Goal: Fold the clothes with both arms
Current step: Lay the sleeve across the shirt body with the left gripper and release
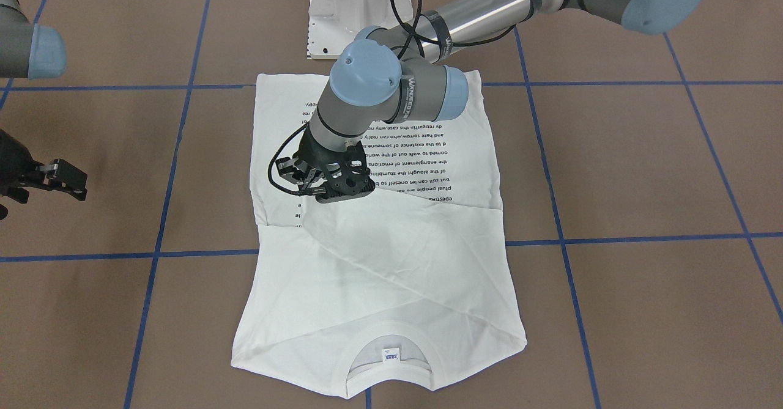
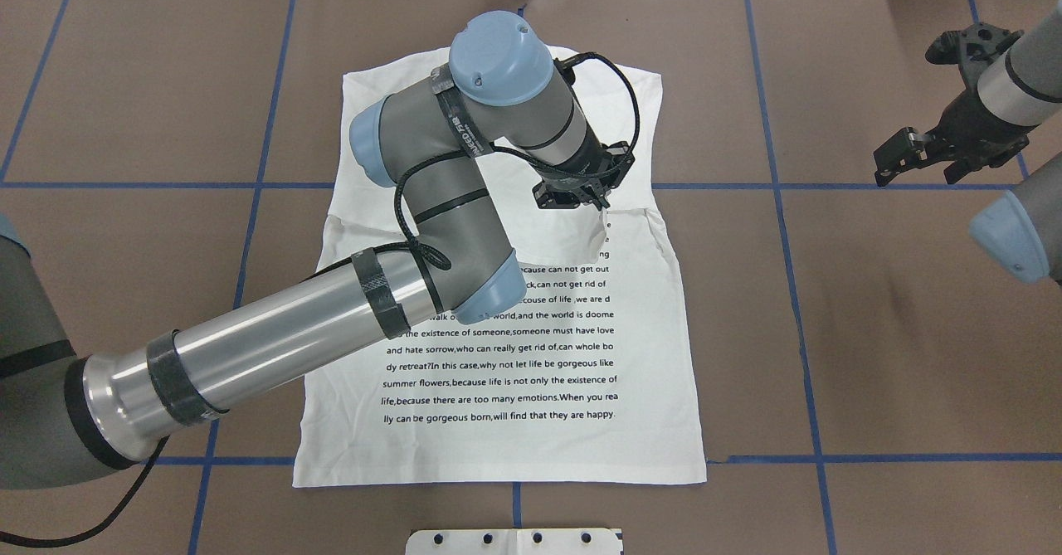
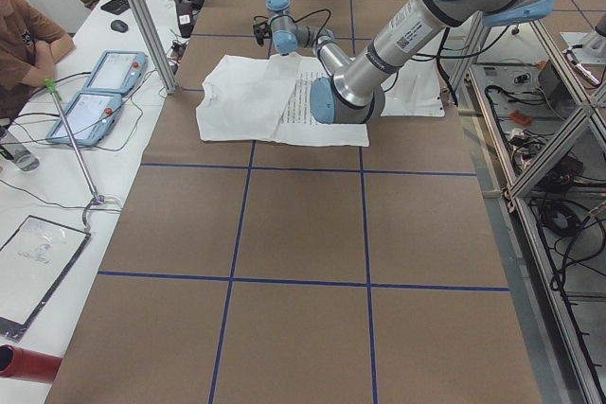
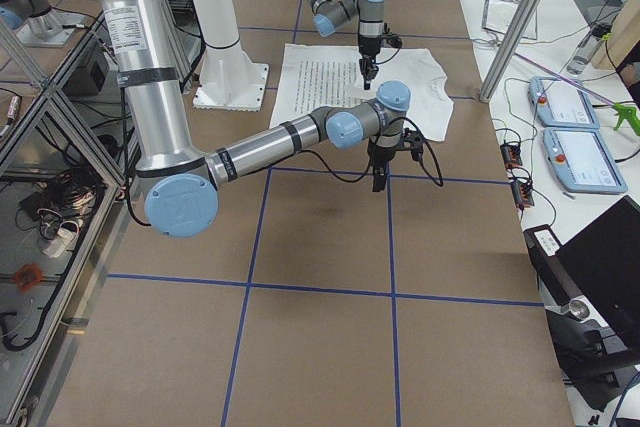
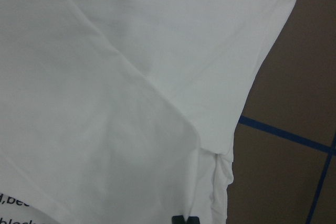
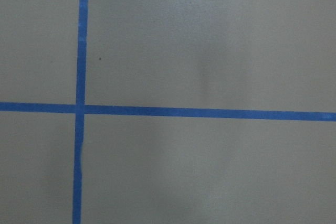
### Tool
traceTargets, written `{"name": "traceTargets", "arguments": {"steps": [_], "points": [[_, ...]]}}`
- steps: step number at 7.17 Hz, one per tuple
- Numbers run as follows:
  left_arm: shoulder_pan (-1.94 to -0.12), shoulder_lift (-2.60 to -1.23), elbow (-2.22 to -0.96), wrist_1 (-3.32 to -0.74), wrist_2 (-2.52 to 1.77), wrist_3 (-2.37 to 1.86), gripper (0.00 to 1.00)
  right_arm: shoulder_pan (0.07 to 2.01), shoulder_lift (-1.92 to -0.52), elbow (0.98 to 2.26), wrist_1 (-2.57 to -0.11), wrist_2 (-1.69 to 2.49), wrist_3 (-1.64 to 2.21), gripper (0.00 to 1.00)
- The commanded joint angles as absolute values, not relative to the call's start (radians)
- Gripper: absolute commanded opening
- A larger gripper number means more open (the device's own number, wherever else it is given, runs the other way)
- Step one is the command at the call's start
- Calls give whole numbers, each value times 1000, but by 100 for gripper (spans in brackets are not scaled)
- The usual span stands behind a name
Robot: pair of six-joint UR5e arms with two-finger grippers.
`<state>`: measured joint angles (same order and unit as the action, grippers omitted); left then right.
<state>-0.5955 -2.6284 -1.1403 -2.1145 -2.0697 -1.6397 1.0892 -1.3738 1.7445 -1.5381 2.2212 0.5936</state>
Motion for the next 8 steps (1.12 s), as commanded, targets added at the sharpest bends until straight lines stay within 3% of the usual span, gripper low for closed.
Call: {"name": "traceTargets", "arguments": {"steps": [1, 5, 6, 8], "points": [[-577, -2629, -1111, -2223, -2008, -1638, 99, 1088, -1373, 1743, -1537, 2221, 594, 100], [-583, -2541, -1205, -2186, -2009, -1626, 99, 1088, -1364, 1755, -1496, 2270, 609, 100], [-586, -2486, -1295, -2125, -2011, -1599, 99, 1078, -1376, 1767, -1436, 2267, 662, 100], [-591, -2287, -1623, -1922, -2013, -1464, 99, 991, -1434, 1842, -1321, 2223, 829, 100]]}}
